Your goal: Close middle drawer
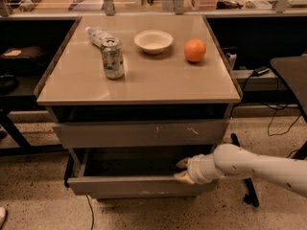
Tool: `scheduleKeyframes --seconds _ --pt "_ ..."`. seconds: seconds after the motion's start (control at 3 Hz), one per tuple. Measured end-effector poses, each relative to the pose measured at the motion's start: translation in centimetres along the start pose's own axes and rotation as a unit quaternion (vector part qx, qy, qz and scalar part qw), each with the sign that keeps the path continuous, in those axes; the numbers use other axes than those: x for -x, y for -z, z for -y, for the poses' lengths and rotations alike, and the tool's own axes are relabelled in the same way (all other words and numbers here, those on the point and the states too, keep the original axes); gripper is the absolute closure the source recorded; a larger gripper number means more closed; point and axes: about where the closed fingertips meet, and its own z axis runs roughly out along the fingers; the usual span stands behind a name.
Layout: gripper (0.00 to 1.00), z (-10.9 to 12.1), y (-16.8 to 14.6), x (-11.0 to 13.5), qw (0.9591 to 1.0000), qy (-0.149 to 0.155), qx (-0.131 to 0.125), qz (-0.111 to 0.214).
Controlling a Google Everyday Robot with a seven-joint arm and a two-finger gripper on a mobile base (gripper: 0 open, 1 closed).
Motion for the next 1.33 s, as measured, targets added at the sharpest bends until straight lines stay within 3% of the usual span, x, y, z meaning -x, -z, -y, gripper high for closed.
scheduleKeyframes --seconds 0.33,0.67,1.0,1.33 --pt "0.88 0.0 0.0 0.0 1.0 0.0 0.0 0.0" --pt "1.0 2.1 0.0 -1.0 0.9998 0.0 -0.014 0.011" --pt "1.0 2.0 0.1 -1.0 0.9998 0.0 -0.014 0.012" --pt "1.0 -2.1 1.4 -0.7 0.9997 0.014 0.008 0.016"
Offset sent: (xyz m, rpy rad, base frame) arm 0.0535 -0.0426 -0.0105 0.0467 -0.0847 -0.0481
